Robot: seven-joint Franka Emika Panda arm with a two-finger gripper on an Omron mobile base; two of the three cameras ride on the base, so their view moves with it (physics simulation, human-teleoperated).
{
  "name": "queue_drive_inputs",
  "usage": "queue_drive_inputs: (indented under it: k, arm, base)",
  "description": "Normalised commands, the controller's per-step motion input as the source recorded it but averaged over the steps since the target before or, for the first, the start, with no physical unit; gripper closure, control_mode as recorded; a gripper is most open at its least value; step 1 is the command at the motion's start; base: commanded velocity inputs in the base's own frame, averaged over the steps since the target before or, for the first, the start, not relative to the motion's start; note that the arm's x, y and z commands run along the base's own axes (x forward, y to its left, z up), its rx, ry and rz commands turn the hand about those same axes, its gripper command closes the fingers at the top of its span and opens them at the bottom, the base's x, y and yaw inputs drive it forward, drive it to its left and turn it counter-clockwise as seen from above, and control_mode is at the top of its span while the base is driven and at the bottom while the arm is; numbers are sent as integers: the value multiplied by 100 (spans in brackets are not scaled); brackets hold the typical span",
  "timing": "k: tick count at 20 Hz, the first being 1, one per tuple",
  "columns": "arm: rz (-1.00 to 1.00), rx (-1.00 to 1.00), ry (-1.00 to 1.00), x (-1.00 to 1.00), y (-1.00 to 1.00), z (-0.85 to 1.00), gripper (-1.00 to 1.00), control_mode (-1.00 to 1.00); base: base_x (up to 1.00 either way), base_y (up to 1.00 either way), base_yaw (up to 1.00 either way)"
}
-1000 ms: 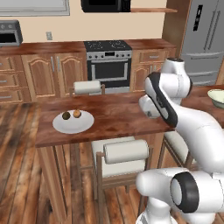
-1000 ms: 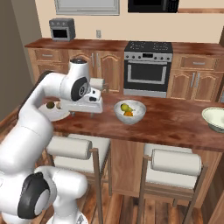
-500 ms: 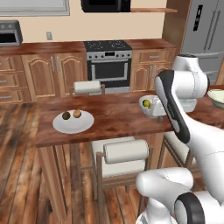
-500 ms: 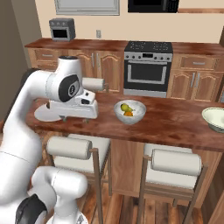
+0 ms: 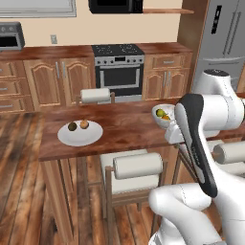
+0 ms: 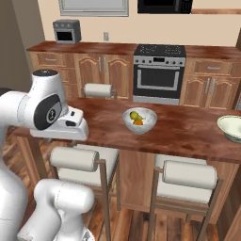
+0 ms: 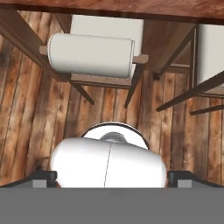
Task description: Take the fruits from the plate on the dining counter and place two fruits in each bowl.
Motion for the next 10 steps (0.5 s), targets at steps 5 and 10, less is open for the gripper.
queue_drive_inputs:
  k: [5,10]
  arm:
    - [0,0,0,0,7,0,-100,-100]
    - [0,0,0,0,0,0,-100,100]
  base:
    - [0,0,0]
    - [-22,45,2]
